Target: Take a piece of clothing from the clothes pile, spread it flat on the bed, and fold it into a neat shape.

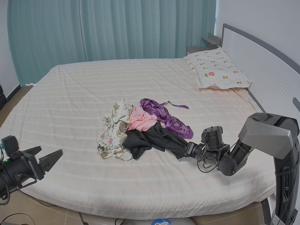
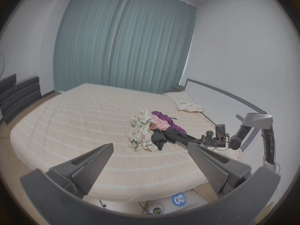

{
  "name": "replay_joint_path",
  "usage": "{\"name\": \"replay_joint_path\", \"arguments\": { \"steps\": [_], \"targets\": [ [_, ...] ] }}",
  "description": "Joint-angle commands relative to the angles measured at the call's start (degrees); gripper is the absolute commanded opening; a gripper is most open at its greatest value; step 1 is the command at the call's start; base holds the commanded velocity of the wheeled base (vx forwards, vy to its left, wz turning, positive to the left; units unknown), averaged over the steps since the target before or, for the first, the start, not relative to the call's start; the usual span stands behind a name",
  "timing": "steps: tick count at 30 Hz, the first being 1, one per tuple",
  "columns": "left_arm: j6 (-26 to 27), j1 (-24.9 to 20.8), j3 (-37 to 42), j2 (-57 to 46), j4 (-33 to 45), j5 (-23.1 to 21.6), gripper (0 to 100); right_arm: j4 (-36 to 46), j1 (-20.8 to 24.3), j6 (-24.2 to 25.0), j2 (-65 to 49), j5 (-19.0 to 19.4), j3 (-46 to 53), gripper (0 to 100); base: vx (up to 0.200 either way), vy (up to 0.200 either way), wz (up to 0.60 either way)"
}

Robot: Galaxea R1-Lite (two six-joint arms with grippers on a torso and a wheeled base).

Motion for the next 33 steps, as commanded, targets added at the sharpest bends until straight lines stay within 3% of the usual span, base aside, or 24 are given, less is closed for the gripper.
{"name": "replay_joint_path", "arguments": {
  "steps": [1,10,23,29,33],
  "targets": [
    [-15.7,-13.8,-29.3,63.2,-8.6,4.5,100,-11.0,-0.4,5.0,-6.9,-0.3,12.3,0,0.000,0.000,0.00],
    [-15.7,-15.0,-45.2,75.9,-2.7,4.7,100,-12.3,-1.1,6.4,-8.0,-0.9,12.7,0,0.000,0.000,0.00],
    [-16.3,-19.1,-60.4,86.7,3.3,6.1,100,-12.3,-1.1,6.4,-7.9,-1.6,12.3,0,0.000,0.000,0.00],
    [-21.6,-20.2,-69.1,89.1,10.0,7.5,100,-12.3,-1.1,6.4,-7.6,-1.7,12.1,0,0.000,0.000,0.00],
    [-24.9,-20.3,-72.6,90.4,13.2,10.7,100,-12.3,-1.2,6.4,-7.7,-1.6,12.0,0,0.000,0.000,0.00]
  ]
}}
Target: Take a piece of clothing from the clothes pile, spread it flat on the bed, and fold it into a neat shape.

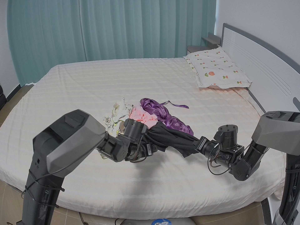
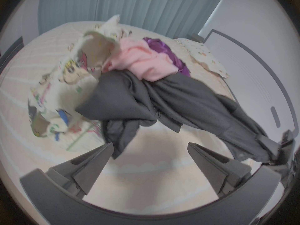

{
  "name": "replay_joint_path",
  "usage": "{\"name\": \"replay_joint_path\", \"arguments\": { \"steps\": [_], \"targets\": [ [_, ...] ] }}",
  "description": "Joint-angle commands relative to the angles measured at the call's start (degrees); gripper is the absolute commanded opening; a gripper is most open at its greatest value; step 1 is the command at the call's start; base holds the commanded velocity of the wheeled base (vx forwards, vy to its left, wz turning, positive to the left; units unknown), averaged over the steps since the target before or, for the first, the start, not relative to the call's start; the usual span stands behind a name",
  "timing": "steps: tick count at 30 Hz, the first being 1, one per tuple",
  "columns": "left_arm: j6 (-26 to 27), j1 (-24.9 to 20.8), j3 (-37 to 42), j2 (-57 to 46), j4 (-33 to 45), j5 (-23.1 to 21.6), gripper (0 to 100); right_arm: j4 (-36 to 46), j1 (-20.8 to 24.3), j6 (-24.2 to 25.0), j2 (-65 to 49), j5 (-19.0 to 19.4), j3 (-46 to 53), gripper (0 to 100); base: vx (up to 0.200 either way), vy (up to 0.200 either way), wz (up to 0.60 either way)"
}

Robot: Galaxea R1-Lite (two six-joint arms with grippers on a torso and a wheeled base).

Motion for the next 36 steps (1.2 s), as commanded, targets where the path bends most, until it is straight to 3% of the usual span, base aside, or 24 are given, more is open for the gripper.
{"name": "replay_joint_path", "arguments": {
  "steps": [1,11,27,36],
  "targets": [
    [-3.8,-1.5,-6.6,6.4,3.1,3.2,100,-0.5,-0.1,0.1,-0.5,-0.1,0.2,0,0.000,0.000,0.00],
    [-6.9,-0.6,-6.6,5.4,3.3,7.1,100,-0.4,-0.8,0.1,-0.2,-0.1,-0.1,0,0.000,0.000,0.00],
    [-8.5,0.7,-2.4,0.3,4.2,7.4,100,-0.4,-1.6,0.1,0.2,-0.1,-0.3,0,0.000,0.000,0.00],
    [-8.2,1.3,-6.0,4.3,5.3,7.5,100,-0.4,-1.6,0.0,0.7,-0.1,-1.0,0,0.000,0.000,0.00]
  ]
}}
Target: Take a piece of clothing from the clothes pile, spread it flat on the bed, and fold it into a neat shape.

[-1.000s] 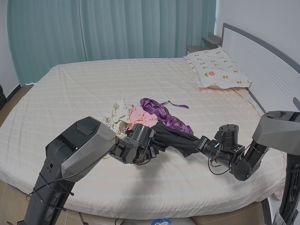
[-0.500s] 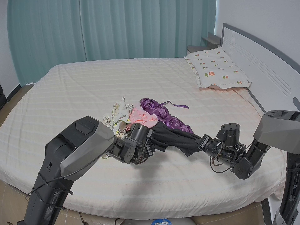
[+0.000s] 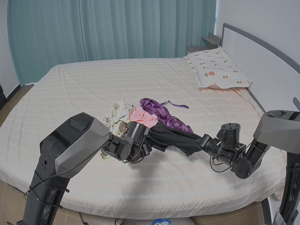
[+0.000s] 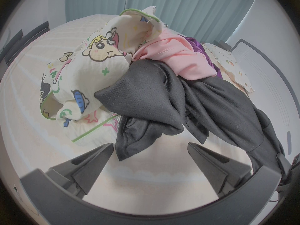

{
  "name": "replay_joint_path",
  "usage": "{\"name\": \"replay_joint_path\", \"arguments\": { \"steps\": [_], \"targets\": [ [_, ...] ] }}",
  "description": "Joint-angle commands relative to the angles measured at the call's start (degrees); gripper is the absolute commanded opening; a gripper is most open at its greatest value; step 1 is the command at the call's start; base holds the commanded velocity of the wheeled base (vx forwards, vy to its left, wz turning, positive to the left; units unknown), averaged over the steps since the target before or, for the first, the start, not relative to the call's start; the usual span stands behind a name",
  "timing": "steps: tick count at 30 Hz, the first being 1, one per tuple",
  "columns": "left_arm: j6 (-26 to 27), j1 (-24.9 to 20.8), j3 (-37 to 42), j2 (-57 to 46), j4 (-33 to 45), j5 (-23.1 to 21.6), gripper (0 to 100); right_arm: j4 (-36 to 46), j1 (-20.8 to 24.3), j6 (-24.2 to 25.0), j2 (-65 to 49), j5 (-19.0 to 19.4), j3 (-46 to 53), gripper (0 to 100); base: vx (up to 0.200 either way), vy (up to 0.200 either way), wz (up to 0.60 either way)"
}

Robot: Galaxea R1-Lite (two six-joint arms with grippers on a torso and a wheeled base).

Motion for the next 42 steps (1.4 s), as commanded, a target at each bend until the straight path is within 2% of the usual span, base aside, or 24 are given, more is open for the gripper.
{"name": "replay_joint_path", "arguments": {
  "steps": [1,4,7,8,15,21,25,29,32,34,37,38,42],
  "targets": [
    [0.1,0.3,-3.0,2.7,0.0,0.7,100,0.0,0.1,-0.1,0.4,0.0,-0.5,0,0.000,0.000,0.00],
    [0.2,0.5,-5.8,4.7,0.1,3.3,100,0.1,0.1,-0.1,0.4,0.0,-1.1,0,0.000,0.000,0.00],
    [0.2,0.5,-8.0,6.2,0.5,4.0,100,0.1,0.1,-0.1,0.4,0.0,-1.1,0,0.000,0.000,0.00],
    [0.2,0.5,-8.4,6.3,0.9,4.0,0,0.1,0.1,-0.1,0.4,0.0,-1.1,0,0.000,0.000,0.00],
    [-2.3,0.5,-8.1,2.9,4.6,3.8,0,-0.1,0.0,0.2,0.1,0.1,-1.1,0,0.000,0.000,0.00],
    [-4.2,0.5,1.4,-5.4,5.6,-0.4,0,-1.8,-0.1,0.2,-0.6,0.0,-0.3,0,0.000,0.000,0.00],
    [-4.3,1.2,6.4,-9.4,5.4,-1.5,0,-2.9,0.0,0.1,-1.4,0.1,0.8,0,0.000,0.000,0.00],
    [-4.7,2.1,10.3,-14.0,5.4,-5.5,0,-3.0,-0.2,0.2,-3.1,0.1,1.4,0,0.000,0.000,0.00],
    [-8.0,2.9,12.3,-18.4,5.5,-11.0,0,-3.1,-1.2,0.3,-4.9,0.5,2.4,0,0.000,0.000,0.00],
    [-8.2,3.6,12.9,-19.2,5.8,-12.8,0,-3.4,-1.8,0.2,-5.4,0.6,2.6,0,0.000,0.000,0.00],
    [-7.6,4.6,14.2,-18.8,5.4,-13.4,0,-3.8,-2.0,0.2,-5.5,0.6,3.3,0,0.000,0.000,0.00],
    [-7.3,4.7,14.4,-18.5,5.4,-13.3,100,-3.8,-2.0,0.3,-5.4,0.7,3.6,0,0.000,0.000,0.00],
    [-6.4,4.4,14.6,-15.6,5.8,-13.5,100,-4.3,-2.0,0.4,-4.7,0.8,4.5,0,0.000,0.000,0.00]
  ]
}}
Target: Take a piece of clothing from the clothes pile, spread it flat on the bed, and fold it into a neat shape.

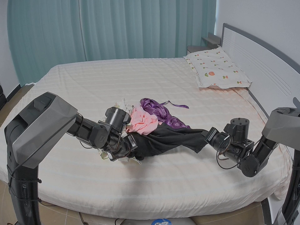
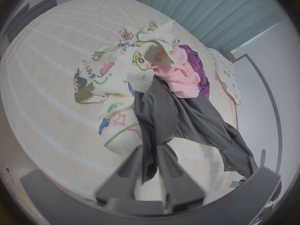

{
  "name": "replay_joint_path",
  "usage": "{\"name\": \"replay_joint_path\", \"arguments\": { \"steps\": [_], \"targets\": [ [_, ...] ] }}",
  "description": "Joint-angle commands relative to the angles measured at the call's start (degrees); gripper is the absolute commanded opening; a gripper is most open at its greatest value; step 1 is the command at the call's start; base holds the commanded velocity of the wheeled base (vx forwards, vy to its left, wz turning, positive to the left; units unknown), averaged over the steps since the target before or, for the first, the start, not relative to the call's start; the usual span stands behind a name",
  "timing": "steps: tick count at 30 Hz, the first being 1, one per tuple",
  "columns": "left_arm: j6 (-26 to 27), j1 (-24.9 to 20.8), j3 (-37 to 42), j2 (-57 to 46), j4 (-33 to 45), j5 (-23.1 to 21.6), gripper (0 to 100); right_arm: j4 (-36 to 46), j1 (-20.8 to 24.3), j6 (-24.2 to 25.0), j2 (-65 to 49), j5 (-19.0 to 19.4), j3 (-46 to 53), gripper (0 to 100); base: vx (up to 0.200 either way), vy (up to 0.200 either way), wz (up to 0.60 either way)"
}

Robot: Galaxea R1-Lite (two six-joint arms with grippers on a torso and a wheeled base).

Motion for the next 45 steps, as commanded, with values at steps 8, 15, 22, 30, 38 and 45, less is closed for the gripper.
{"name": "replay_joint_path", "arguments": {
  "steps": [8,15,22,30,38,45],
  "targets": [
    [2.9,-1.1,-1.4,4.0,-0.3,-0.2,100,-3.3,-1.3,0.0,1.2,0.4,1.6,0,0.000,0.000,0.00],
    [4.7,-1.6,-6.1,8.7,-0.2,5.6,100,-3.4,-2.1,0.1,1.9,1.1,1.4,0,0.000,0.000,0.00],
    [6.2,-1.9,-7.3,10.8,-0.3,8.3,100,-3.3,-1.9,0.0,2.3,1.0,1.3,0,0.000,0.000,0.00],
    [5.9,-3.5,-9.5,11.8,0.8,8.1,0,-5.4,-1.9,-0.1,3.7,1.0,1.4,0,0.000,0.000,0.00],
    [5.6,-3.3,-5.2,6.8,2.3,8.1,0,-5.7,-2.4,0.0,2.9,1.0,1.7,0,0.000,0.000,0.00],
    [5.1,-2.7,-2.1,-0.7,1.9,7.5,0,-8.0,-2.6,0.0,-0.5,1.0,2.0,0,0.000,0.000,0.00]
  ]
}}
